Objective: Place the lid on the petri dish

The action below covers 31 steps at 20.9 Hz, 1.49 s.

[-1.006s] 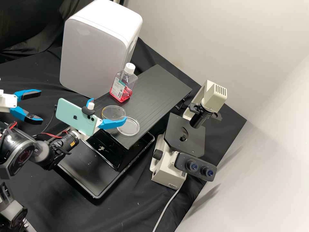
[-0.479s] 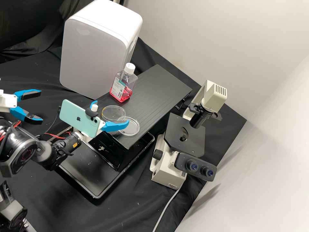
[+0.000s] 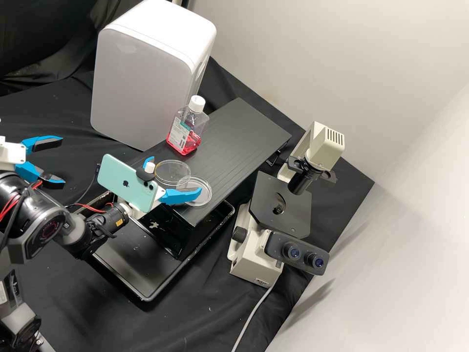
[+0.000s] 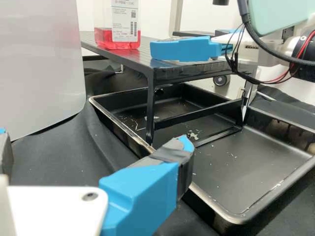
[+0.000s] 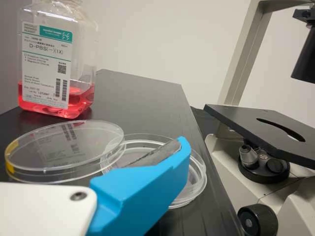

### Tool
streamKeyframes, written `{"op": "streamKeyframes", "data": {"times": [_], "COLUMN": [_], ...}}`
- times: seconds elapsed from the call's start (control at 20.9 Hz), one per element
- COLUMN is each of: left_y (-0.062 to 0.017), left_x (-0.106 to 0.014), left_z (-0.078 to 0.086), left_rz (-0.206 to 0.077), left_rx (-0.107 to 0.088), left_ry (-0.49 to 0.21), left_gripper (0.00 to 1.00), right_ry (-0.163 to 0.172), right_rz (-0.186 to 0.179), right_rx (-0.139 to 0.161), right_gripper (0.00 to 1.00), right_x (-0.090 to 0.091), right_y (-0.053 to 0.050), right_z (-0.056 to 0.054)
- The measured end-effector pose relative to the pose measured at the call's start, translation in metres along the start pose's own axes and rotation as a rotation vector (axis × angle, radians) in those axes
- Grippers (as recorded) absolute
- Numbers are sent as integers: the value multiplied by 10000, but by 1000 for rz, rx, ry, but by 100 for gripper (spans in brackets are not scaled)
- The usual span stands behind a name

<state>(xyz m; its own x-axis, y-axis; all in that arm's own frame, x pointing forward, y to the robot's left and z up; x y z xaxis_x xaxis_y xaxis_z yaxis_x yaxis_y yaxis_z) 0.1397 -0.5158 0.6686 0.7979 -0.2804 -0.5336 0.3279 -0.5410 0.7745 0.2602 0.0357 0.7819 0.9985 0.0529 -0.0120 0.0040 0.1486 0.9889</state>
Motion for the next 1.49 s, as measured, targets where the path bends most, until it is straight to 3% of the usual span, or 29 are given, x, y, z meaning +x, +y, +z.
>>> {"op": "streamKeyframes", "data": {"times": [0.81,1.49], "left_y": [-13,-13], "left_x": [4,4], "left_z": [-4,-4], "left_rz": [-6,-6], "left_rx": [3,3], "left_ry": [3,3], "left_gripper": [100,100], "right_ry": [-7,-16], "right_rz": [12,26], "right_rx": [6,38], "right_gripper": [0,0], "right_x": [14,17], "right_y": [31,66], "right_z": [25,63]}}
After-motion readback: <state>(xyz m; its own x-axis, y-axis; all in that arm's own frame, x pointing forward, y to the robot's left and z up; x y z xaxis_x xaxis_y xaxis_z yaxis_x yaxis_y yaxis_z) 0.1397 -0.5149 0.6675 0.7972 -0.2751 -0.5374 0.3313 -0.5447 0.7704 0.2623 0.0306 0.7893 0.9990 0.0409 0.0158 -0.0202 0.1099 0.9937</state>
